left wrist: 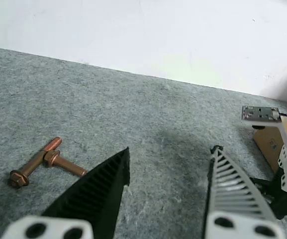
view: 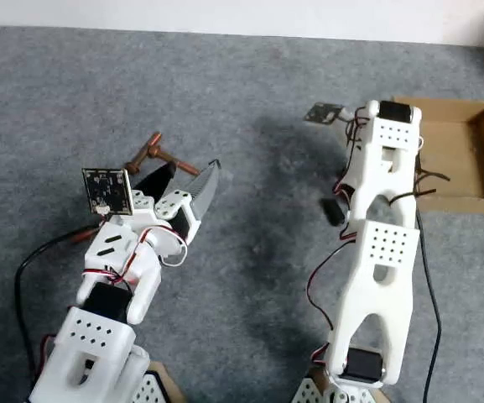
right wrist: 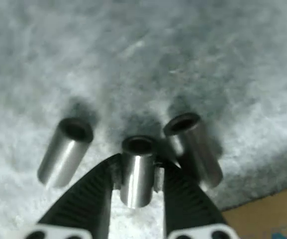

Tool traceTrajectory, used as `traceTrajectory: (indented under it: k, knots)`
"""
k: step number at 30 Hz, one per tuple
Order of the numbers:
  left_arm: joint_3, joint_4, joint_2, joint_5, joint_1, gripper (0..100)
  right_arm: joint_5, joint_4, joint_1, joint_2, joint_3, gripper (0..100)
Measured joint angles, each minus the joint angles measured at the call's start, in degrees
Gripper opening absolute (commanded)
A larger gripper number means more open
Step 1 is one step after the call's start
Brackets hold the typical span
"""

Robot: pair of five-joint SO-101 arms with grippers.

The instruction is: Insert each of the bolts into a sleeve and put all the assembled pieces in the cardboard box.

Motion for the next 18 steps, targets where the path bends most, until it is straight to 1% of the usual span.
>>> traceTrajectory:
  k: [7, 12, 14, 18]
  knots:
    - [0.0, 0.0, 0.0, 0.0, 0.0, 24, -17.1, 0.2, -0.2, 0.3, -6.0, 0.6]
    - [-0.3, 0.4, 0.0, 0.0, 0.0, 24, -24.1, 0.2, 0.0, 0.3, -7.3, 0.6]
    - [-2.6, 3.0, 0.0, 0.0, 0.0, 22, -26.2, 0.3, 0.0, 0.3, -7.3, 0.6]
    - [-8.8, 12.5, 0.0, 2.5, -0.1, 17, -31.1, 0.3, -0.1, 0.0, -7.3, 0.6]
